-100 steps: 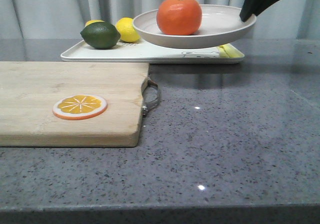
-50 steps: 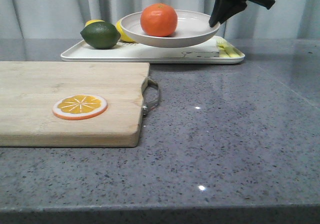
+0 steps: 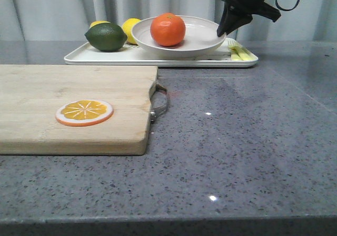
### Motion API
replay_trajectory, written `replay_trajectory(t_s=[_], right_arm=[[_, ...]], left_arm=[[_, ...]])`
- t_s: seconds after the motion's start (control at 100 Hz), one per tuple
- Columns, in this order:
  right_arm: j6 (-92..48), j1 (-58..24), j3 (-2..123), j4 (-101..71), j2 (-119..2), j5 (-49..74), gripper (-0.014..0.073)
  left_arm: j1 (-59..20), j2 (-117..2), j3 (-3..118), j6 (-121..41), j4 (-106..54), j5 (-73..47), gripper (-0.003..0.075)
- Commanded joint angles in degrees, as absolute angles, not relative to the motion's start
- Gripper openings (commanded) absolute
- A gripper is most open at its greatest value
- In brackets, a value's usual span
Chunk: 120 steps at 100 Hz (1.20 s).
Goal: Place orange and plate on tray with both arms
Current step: 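Release the plate rim and raise the right gripper away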
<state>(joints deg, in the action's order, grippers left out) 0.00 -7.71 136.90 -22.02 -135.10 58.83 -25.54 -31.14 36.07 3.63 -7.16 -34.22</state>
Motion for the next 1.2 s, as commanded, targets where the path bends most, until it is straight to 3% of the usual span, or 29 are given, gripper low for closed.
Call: replay_trajectory(t_s=[0.0,0.31,0.55,0.84,0.97,1.19], right_arm=[[0.3,-6.8,138.9,-24.4,-131.5,55.0,-0.0068],[0.3,-6.6,138.9,-24.6,-132.9,54.3,-0.0059],[0.3,-6.6,138.9,-24.9,-132.9,54.5,0.0132],[0.0,-6.6,139.0,-24.9,-131.9,56.4,0.0142],[0.0,-6.6,139.0,-22.8,-130.3,57.8,0.0118],[0.0,-6.6,139.0,-17.6,-126.9,62.9,-0.0074]], left_arm=[[-25.3,-31.3,37.7,4.2,-7.4,-29.7,-0.0019],[-25.3,-31.3,37.7,4.2,-7.4,-29.7,-0.0019],[-25.3,-31.3,37.7,4.2,-7.4,-29.7,-0.0019],[-25.3,-31.3,37.7,4.2,-7.4,-29.7,-0.0019],[-25.3,-31.3,37.7,4.2,-8.5,-29.7,-0.0018],[-25.3,-31.3,37.7,4.2,-9.5,-29.8,-0.0019]])
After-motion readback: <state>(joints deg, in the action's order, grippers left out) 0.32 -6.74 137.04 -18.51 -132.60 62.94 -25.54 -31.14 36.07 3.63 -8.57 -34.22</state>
